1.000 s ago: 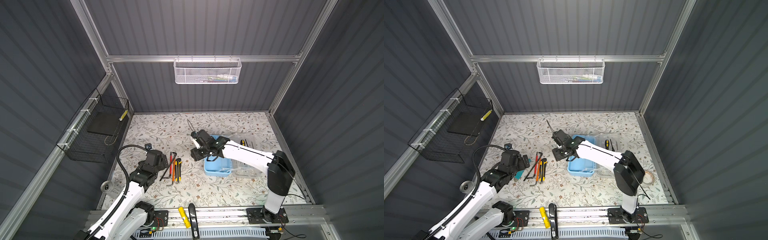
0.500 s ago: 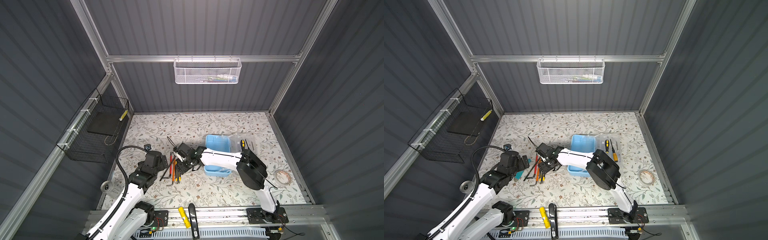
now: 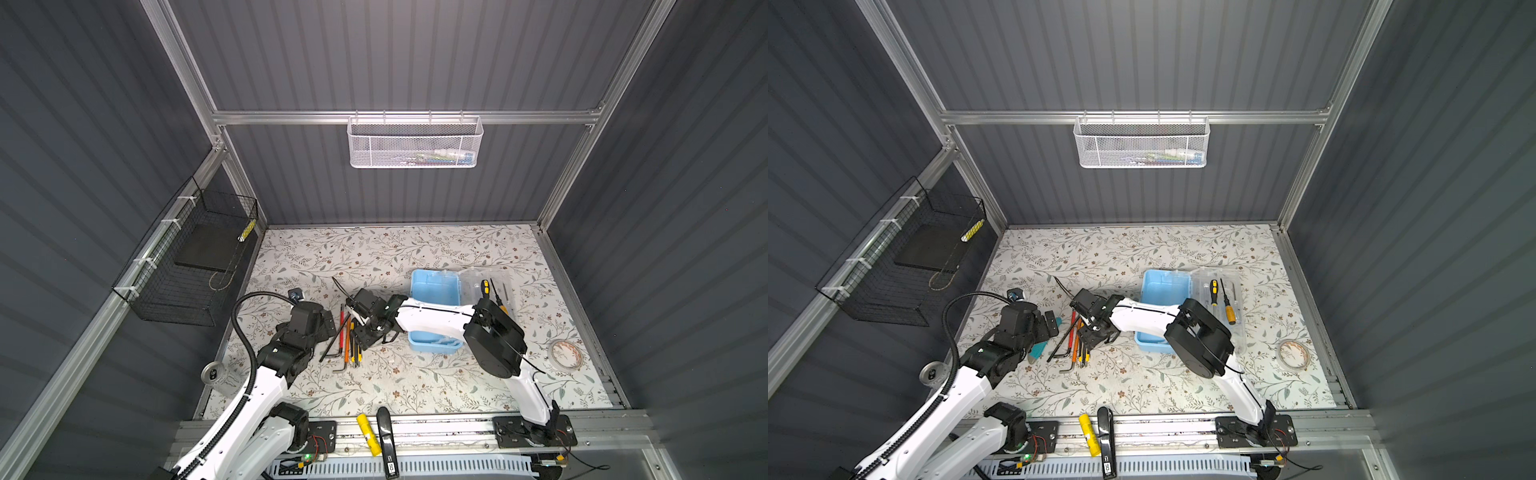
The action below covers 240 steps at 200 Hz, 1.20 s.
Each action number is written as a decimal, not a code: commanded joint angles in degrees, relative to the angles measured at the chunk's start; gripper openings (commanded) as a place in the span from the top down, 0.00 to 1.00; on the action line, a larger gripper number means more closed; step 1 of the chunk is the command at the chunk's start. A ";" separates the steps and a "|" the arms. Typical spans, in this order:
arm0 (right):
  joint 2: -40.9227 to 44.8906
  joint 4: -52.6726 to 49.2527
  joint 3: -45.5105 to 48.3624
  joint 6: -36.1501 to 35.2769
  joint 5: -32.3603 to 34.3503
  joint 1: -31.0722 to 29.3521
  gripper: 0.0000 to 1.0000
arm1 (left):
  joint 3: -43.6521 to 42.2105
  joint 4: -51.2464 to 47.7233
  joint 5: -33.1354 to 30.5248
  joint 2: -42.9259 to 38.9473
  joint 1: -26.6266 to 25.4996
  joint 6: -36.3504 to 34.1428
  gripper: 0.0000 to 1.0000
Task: Pack the tool kit
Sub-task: 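Move the right gripper back over the yellow-black utility knife, then lower the right gripper and close it on the utility knife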
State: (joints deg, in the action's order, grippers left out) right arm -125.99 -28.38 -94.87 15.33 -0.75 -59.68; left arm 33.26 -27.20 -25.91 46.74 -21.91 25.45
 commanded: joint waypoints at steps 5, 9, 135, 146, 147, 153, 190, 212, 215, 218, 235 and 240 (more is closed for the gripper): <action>-0.63 -3.53 -1.09 -1.97 4.96 -0.22 0.29 | -0.30 -0.12 0.20 -0.39 0.38 -0.48 0.01; -0.53 -3.92 -0.96 -2.36 5.70 -0.13 0.29 | -0.33 -0.09 0.17 -0.34 0.38 -0.49 0.01; 7.67 -3.52 3.74 -7.13 -3.03 4.16 0.27 | -0.29 -0.22 0.07 -0.23 0.38 -0.40 0.01; 6.14 -4.40 2.41 -7.21 -2.87 3.65 0.27 | -0.30 -0.21 0.07 -0.33 0.38 -0.40 0.01; 5.99 -4.45 2.32 -7.23 -2.82 3.63 0.27 | -0.30 -0.22 0.07 -0.33 0.38 -0.40 0.01; 5.37 -4.72 1.79 -7.24 -2.31 3.29 0.28 | -0.30 -0.19 0.07 -0.45 0.38 -0.40 0.01; 1.43 -5.78 -0.92 -6.69 0.76 1.17 0.28 | -0.38 -0.26 -0.09 -0.69 0.38 -0.32 0.01; -0.37 -6.07 -1.77 -5.81 2.45 0.65 0.29 | -0.43 -0.31 -0.09 -0.80 0.38 -0.32 0.01; -0.66 -6.04 -1.86 -5.57 3.07 0.54 0.29 | -0.42 -0.29 -0.10 -0.82 0.38 -0.32 0.01; -0.85 -6.16 -1.91 -5.42 3.34 0.53 0.29 | -0.39 -0.25 -0.07 -0.92 0.38 -0.32 0.01; -1.65 -6.60 -2.34 -4.63 5.07 0.35 0.31 | -0.47 -0.29 -0.10 -0.87 0.38 -0.23 0.00; -1.78 -6.60 -2.35 -4.43 5.29 0.35 0.31 | -0.47 -0.23 -0.10 -0.90 0.38 -0.23 0.01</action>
State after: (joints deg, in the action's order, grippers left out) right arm -126.54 -33.10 -95.35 9.21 1.13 -59.31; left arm 33.26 -27.20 -25.91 46.72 -21.91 25.45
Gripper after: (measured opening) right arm 0.702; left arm 0.994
